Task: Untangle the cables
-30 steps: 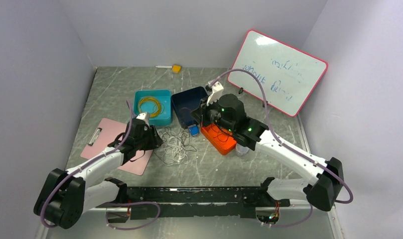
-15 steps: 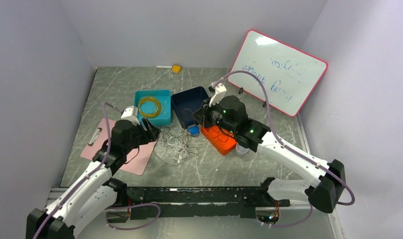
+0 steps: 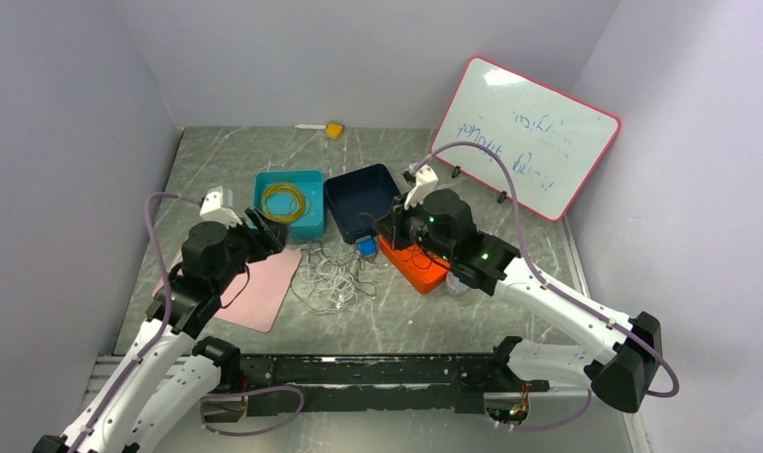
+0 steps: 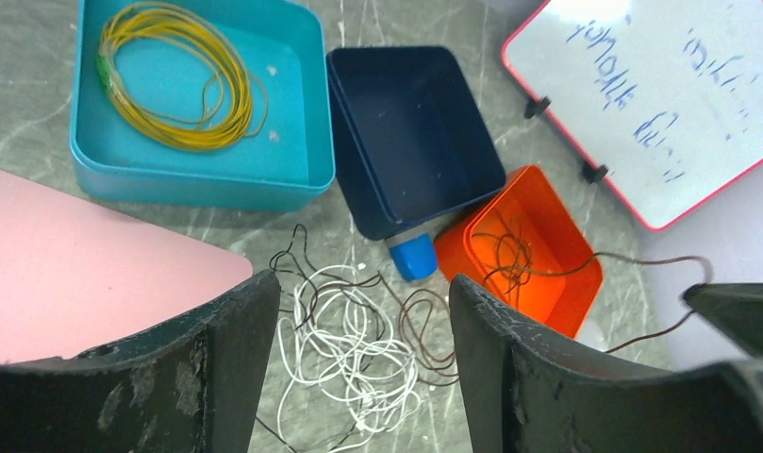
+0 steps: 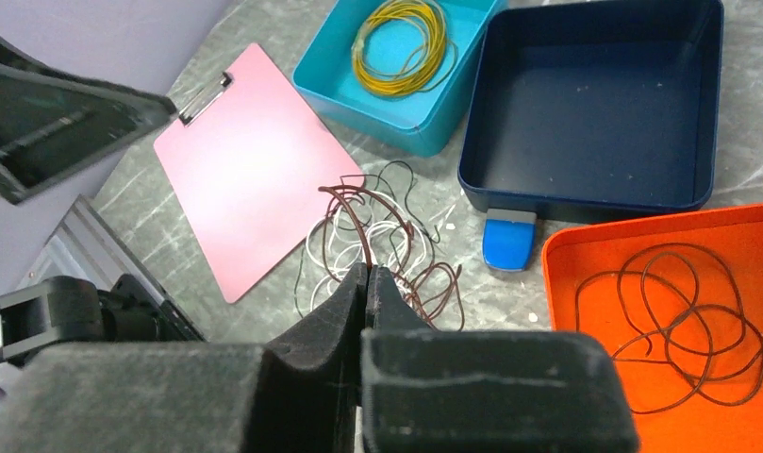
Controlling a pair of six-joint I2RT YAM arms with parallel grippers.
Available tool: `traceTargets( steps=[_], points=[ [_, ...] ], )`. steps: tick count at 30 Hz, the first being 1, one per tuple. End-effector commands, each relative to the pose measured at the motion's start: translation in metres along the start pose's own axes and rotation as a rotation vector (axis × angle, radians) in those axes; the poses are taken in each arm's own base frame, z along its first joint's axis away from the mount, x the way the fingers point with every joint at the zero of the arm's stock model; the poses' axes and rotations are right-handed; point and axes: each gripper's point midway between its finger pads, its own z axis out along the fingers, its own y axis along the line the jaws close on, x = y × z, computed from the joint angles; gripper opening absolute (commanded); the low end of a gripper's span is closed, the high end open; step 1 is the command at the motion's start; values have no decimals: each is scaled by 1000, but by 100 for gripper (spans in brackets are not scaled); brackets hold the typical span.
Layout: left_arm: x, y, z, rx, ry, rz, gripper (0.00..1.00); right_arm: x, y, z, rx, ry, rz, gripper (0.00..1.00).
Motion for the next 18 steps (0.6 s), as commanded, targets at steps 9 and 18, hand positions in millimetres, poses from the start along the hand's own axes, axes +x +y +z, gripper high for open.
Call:
traceTargets(
  steps=[9, 18],
  points=[
    [-55, -19, -31, -13, -109, 46, 70, -7, 23, -1, -107, 41, -54, 0],
    [-96, -36, -41, 14, -222, 146, 69, 20, 19, 9, -146, 88, -88, 0]
  ],
)
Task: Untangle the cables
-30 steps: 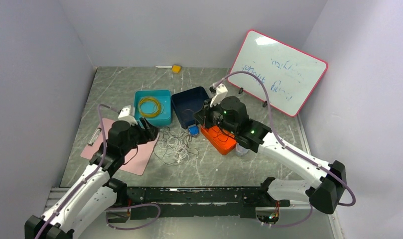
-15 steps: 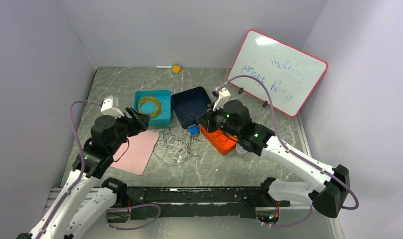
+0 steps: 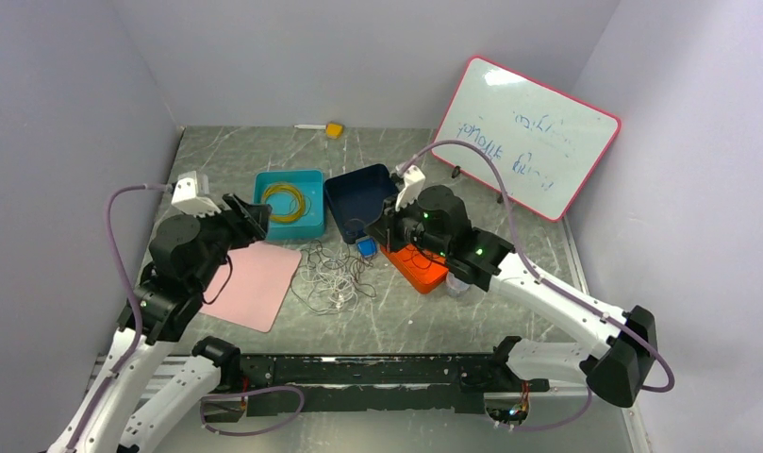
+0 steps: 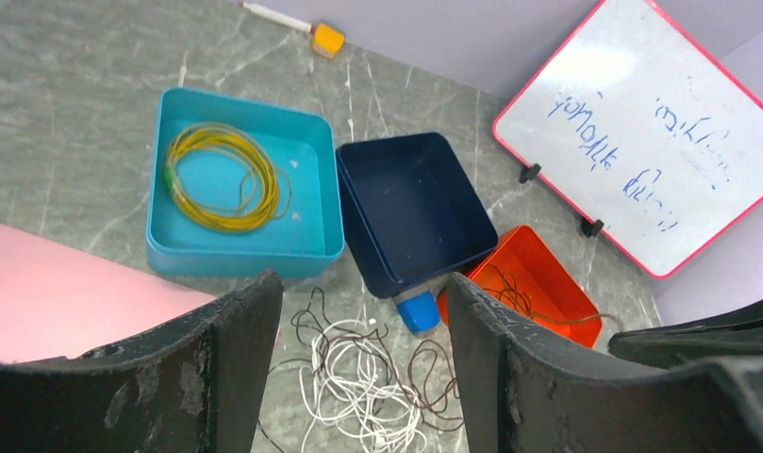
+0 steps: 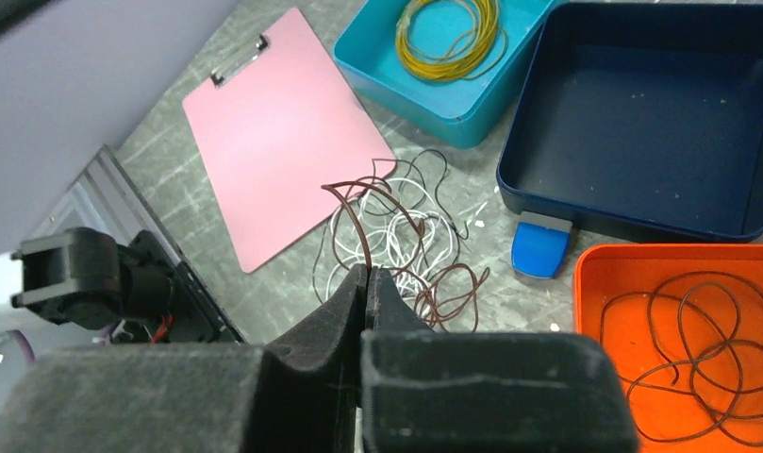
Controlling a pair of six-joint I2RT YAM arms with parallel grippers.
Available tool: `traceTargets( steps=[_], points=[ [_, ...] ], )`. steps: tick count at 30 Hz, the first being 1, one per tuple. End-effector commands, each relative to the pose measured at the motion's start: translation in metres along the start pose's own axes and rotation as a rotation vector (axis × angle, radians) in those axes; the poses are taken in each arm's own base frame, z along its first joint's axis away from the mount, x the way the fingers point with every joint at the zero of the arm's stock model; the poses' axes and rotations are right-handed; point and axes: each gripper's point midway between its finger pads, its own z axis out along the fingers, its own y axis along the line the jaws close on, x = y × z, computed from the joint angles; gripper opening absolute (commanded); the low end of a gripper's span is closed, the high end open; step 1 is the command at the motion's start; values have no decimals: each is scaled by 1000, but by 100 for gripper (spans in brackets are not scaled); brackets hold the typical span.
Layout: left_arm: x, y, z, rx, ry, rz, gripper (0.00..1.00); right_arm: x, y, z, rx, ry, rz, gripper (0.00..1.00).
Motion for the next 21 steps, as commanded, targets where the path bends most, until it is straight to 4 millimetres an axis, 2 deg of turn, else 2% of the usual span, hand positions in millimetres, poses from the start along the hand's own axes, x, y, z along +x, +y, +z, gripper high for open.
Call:
traceTargets(
  steps=[1, 7, 10, 15, 21],
  points=[
    [-32, -17, -3, 61, -86, 84, 69, 16, 3, 7, -56, 40, -53, 0],
    [-36, -42, 10, 177, -82, 196, 67, 15, 2, 11, -63, 47, -110, 0],
    [-35, -51, 15, 229, -84, 234, 67, 21, 1, 14, -72, 74, -132, 0],
    [-27, -62, 20, 304, -67, 284, 67, 20, 2, 12, -84, 74, -146, 0],
    [-16, -75, 18, 415, -58, 365, 70, 22, 7, 5, -123, 87, -177, 0]
  ],
)
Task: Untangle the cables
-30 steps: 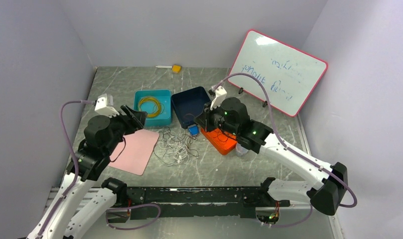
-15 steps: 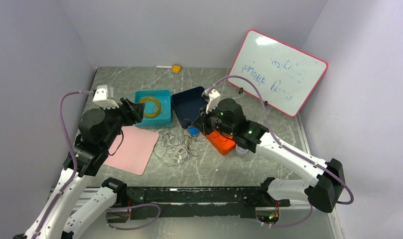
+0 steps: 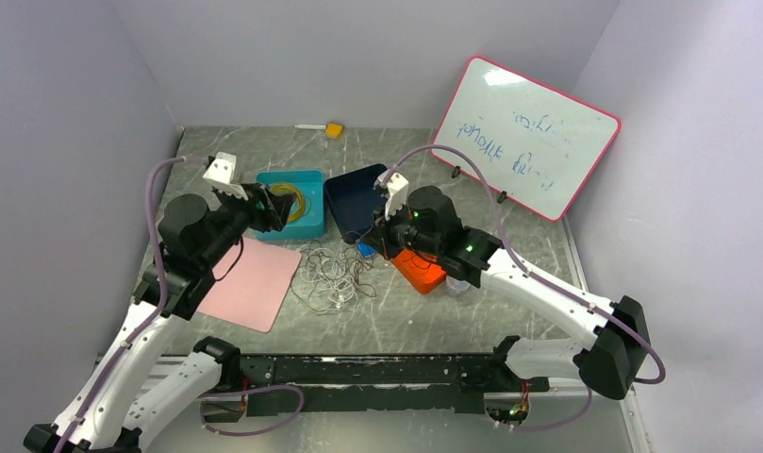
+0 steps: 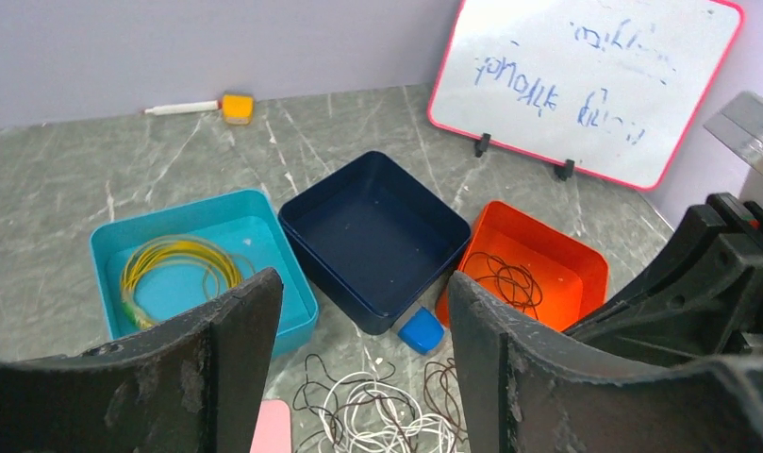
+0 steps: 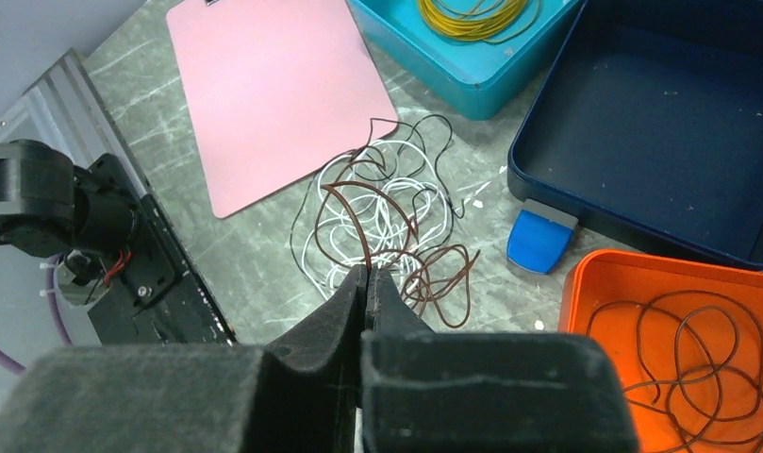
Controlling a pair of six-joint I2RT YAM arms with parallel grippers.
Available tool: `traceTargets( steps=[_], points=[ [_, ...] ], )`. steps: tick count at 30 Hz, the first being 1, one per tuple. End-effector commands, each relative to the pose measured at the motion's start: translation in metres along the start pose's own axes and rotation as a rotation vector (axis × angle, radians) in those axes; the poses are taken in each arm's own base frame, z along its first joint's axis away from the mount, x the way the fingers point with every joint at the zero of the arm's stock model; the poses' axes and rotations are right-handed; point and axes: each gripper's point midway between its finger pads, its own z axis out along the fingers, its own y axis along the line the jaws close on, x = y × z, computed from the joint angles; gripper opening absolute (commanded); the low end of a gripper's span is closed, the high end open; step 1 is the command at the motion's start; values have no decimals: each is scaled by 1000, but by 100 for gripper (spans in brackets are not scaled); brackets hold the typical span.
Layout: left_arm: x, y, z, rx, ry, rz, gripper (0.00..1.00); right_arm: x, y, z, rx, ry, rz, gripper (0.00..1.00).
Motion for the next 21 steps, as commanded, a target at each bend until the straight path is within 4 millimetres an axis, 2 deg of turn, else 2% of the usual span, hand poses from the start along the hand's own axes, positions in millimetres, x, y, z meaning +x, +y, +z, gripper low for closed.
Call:
traceTargets(
  steps=[1, 3, 12, 17, 21],
  points=[
    [-5, -22, -1, 139, -42, 82, 70, -15, 8, -12, -37, -31, -42, 0],
    [-2, -23, -1, 155, -31, 95, 70, -21, 11, -15, -46, -44, -49, 0],
    [33, -15, 18, 164, 92, 181, 70, -18, 23, -19, -111, -23, -51, 0],
    [29, -29, 10, 268, -13, 265, 74, -18, 25, -22, -117, -34, -36, 0],
    [33, -41, 0, 376, -36, 417, 73, -14, 29, -22, -142, -18, -33, 0]
  ],
)
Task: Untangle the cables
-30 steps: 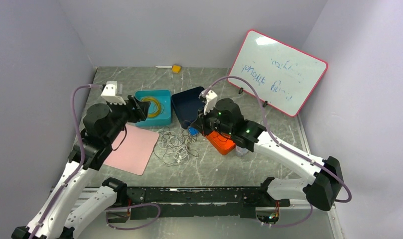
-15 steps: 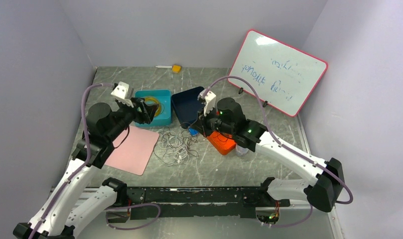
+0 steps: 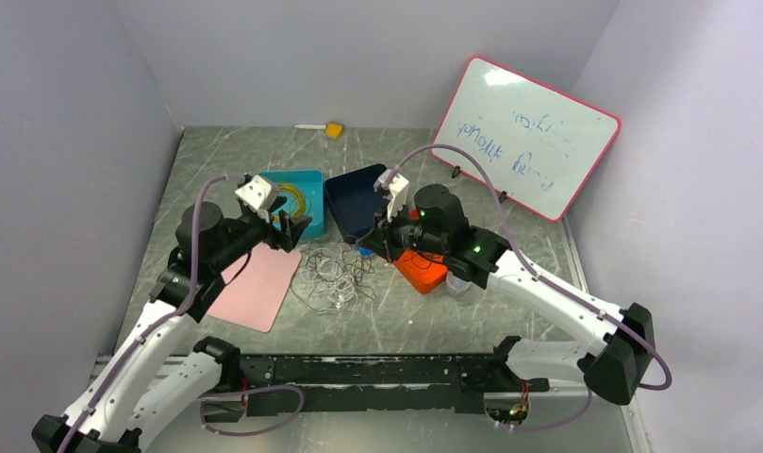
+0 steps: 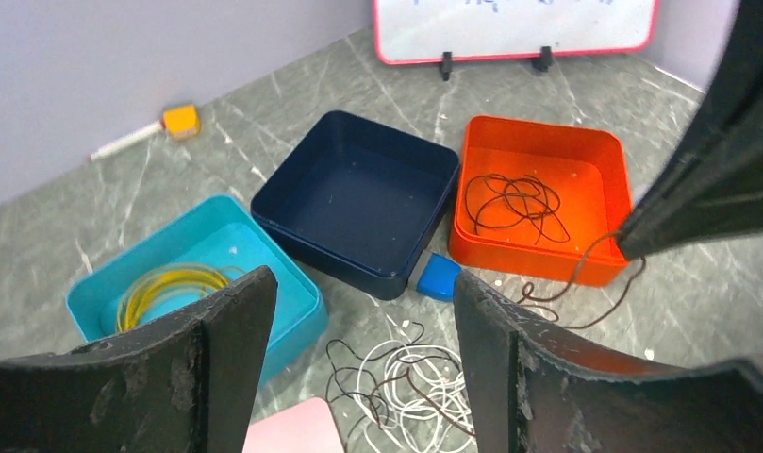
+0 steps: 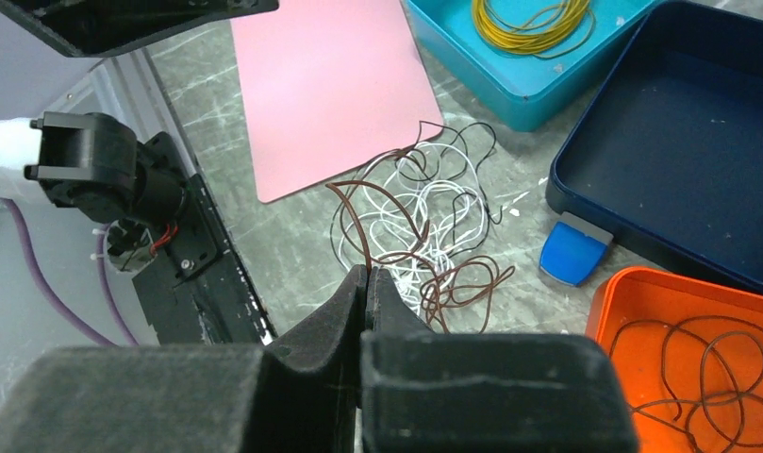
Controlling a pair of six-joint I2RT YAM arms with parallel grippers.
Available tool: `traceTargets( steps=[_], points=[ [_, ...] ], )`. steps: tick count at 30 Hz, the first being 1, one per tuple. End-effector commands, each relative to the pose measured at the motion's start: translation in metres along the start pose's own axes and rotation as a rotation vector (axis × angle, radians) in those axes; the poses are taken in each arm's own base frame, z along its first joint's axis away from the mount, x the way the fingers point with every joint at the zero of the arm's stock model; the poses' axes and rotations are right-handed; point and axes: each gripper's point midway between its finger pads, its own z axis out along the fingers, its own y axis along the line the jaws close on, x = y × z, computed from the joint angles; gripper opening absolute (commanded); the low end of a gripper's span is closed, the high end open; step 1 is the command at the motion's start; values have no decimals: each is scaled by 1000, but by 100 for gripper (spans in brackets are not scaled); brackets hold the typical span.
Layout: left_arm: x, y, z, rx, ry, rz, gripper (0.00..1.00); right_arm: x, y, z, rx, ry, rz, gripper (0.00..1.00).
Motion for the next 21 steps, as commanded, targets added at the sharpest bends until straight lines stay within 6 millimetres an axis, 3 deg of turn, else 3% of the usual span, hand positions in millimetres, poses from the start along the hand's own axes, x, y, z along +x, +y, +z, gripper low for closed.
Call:
traceTargets(
  steps=[1, 6, 11, 21],
  points=[
    [-24, -28, -8, 186, -117, 238, 72, -5, 9, -6, -44, -11, -2, 0],
    [-25, -58, -16, 379, -163, 400, 72, 2, 13, -4, -77, 15, -12, 0],
    [-22, -72, -11, 460, -189, 483, 74, 5, 20, -2, -126, 25, -19, 0],
    [-3, -98, -4, 623, -164, 465, 74, 4, 6, 0, -42, 30, -20, 0]
  ],
)
